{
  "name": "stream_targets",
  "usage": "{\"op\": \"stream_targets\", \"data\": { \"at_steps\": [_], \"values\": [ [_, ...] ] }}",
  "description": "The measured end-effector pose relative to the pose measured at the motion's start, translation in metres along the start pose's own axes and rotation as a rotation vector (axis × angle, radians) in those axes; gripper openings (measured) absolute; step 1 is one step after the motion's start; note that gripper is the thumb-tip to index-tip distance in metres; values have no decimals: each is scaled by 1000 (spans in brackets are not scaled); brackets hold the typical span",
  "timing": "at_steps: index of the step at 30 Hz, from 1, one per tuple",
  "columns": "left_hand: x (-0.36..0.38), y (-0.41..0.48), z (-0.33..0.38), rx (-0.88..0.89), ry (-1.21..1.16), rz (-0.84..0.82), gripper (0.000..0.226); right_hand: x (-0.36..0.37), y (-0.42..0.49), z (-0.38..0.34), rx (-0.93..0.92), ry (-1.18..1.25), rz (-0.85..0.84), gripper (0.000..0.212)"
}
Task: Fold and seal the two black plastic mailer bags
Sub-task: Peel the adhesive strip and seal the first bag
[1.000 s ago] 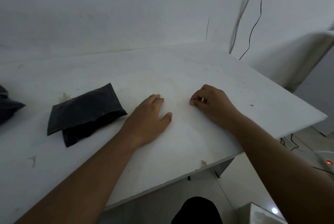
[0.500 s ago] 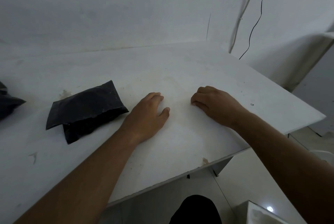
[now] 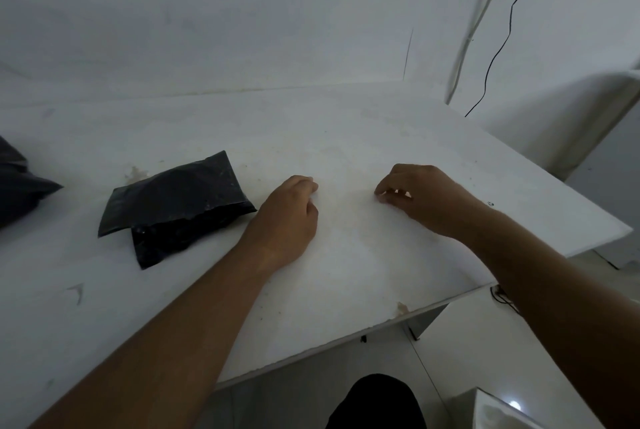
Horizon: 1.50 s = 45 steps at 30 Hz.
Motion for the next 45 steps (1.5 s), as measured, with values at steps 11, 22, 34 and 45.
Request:
{"op": "stream_targets", "data": {
  "at_steps": [11,22,34,45],
  "values": [
    [0,0,2,29,0,17,33,11,-4,-22,-226,-373,119,9],
    [-1,1,0,40,-24,37,30,1,3,-14,286,-29,28,22],
    [-1,0,0,35,-37,31,28,3,-1,-11,276,-23,45,15],
    [-1,0,-1,34,-41,20,32,6,-4,-13,-34,-295,40,16]
  ]
}}
Point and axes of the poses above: each hand's wrist, its own y-axis towards the middle knuckle, its own x-axis out of the palm, z = x × y, the point moved 5 cm from there along y, towards the middle knuckle, and after that the axes turned 10 degrees about x, right-handed, at the moved point
